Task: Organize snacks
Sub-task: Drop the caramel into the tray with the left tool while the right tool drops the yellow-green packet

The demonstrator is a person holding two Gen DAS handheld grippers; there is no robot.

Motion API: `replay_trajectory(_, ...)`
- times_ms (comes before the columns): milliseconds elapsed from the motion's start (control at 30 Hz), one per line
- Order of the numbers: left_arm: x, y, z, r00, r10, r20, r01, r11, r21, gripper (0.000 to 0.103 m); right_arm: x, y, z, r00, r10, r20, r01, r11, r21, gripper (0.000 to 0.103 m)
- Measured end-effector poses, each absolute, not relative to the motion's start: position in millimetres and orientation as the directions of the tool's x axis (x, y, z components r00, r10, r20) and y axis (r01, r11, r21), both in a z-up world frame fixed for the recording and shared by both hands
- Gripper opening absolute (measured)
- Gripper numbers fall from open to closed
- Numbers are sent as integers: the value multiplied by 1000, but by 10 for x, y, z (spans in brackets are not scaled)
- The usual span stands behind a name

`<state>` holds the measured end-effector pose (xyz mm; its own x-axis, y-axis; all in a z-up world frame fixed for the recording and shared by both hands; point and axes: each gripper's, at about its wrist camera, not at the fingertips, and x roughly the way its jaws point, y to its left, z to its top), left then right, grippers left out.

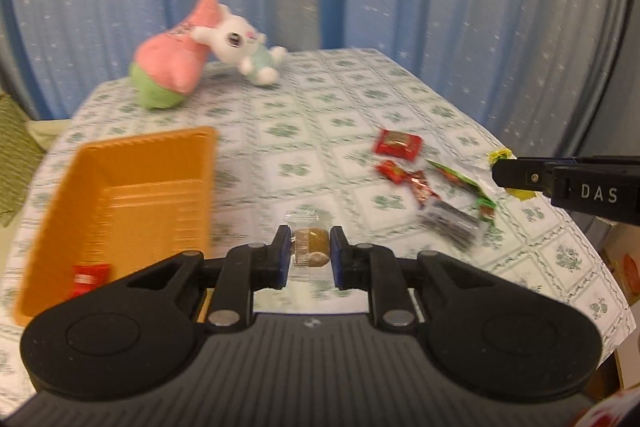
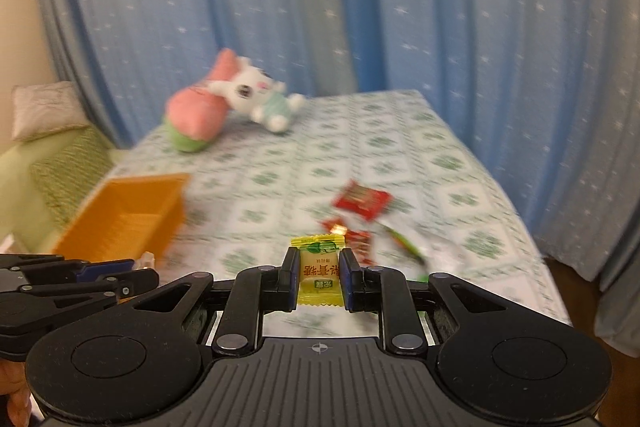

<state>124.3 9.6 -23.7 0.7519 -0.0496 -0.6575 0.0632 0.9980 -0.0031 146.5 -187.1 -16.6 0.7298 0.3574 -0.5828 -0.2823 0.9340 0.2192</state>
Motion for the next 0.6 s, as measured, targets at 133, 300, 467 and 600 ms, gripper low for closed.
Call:
replay_trajectory(133, 1150, 438, -67, 762, -10, -647, 24, 1000, 13, 18, 1430, -1497, -4, 717, 415, -560, -341, 910, 236, 21)
replay_trajectory(300, 1050, 874, 42, 762, 36, -646, -29, 999, 21, 18, 1438, -986, 96, 684, 478, -550, -416, 876, 244, 21)
replay_trajectory(467, 1009, 1299, 41, 752, 55, -657, -70, 998, 3, 18, 1464, -491, 101, 637, 535, -556, -492, 837, 242, 21)
replay_trajectory(600, 1017, 1535, 15, 745, 63, -665, -91, 996, -7, 18, 1492, -163, 65, 603, 562, -566, -531, 813, 241, 21)
